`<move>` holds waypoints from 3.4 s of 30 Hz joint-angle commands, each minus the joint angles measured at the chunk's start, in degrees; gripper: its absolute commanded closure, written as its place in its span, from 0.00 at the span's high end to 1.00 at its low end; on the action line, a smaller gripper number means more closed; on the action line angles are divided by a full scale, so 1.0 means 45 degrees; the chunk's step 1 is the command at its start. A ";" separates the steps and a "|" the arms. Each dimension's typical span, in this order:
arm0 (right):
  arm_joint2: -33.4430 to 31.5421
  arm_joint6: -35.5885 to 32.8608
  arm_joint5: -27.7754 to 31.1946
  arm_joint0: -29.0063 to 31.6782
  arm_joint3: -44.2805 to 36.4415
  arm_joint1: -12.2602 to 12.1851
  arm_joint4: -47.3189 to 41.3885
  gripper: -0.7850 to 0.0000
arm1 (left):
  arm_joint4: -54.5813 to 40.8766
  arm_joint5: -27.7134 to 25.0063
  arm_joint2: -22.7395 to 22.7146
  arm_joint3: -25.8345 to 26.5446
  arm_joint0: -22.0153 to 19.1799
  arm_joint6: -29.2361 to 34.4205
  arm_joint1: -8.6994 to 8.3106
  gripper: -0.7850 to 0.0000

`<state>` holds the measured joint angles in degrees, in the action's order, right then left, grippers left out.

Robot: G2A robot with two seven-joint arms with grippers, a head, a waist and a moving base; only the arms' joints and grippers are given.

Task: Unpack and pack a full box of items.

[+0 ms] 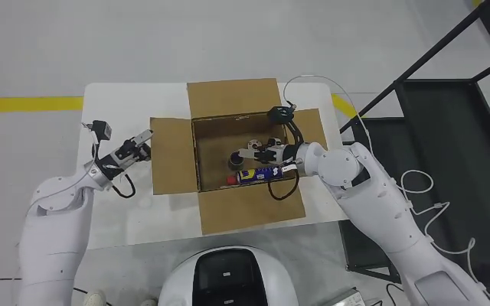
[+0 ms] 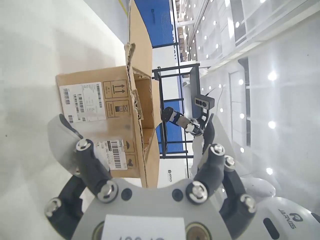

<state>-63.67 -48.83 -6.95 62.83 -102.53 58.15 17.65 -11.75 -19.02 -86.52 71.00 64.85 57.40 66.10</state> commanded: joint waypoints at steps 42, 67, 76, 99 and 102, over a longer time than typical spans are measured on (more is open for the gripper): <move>0.0000 0.0000 0.0000 0.0000 0.0000 0.0000 0.0000 1.00 | -0.1668 -0.1133 -0.0718 0.0010 0.0735 -0.0220 -0.0553 1.00; 0.0000 0.0000 0.0000 0.0000 0.0000 0.0000 0.0000 1.00 | -0.3197 -0.3416 -0.2692 0.2192 0.3393 -0.3521 -0.0624 1.00; 0.0000 0.0000 0.0000 0.0000 0.0000 0.0000 0.0000 1.00 | -0.3197 -0.3416 -0.2692 0.2192 0.3393 -0.3521 -0.0624 1.00; 0.0000 0.0000 0.0000 0.0000 0.0000 0.0000 0.0000 1.00 | -0.3197 -0.3416 -0.2692 0.2192 0.3393 -0.3521 -0.0624 1.00; 0.0000 0.0000 0.0000 0.0000 0.0000 0.0000 0.0000 1.00 | -0.3197 -0.3416 -0.2692 0.2192 0.3393 -0.3521 -0.0624 1.00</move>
<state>-63.67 -48.83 -6.95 62.83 -102.53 58.15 17.65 -26.14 -34.39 -98.64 80.86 80.11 41.56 63.30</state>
